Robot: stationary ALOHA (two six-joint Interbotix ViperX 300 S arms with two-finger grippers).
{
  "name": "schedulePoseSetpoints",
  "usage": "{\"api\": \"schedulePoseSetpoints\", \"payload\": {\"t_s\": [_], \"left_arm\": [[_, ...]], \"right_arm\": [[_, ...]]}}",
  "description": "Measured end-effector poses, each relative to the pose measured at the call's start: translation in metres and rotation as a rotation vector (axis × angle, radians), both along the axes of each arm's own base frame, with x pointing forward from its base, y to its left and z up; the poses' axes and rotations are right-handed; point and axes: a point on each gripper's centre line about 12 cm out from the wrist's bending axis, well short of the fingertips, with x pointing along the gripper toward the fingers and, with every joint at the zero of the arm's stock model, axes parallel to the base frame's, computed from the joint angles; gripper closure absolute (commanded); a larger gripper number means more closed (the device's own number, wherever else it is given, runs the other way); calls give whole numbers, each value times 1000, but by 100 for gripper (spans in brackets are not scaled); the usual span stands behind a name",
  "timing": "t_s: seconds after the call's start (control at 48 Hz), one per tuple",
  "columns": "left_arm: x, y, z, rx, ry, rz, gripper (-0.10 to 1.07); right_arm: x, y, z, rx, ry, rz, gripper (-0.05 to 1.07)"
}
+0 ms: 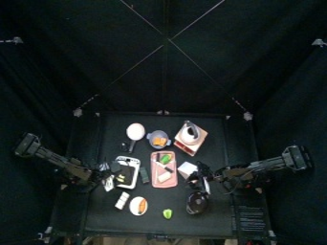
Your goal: Grab starfruit top
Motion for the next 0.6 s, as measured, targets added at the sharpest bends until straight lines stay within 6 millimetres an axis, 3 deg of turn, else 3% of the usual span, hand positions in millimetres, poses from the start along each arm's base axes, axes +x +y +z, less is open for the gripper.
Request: {"api": "schedulePoseSetpoints", "payload": {"t_s": [0.396,0.604], "left_arm": [[43,-32,39,-82,-359,-239,10],[55,-39,44,-49,-449,-349,10]], "right_arm": [[2,0,2,48,2,-20,27],[29,12,12,186,23,-54,27]]}}
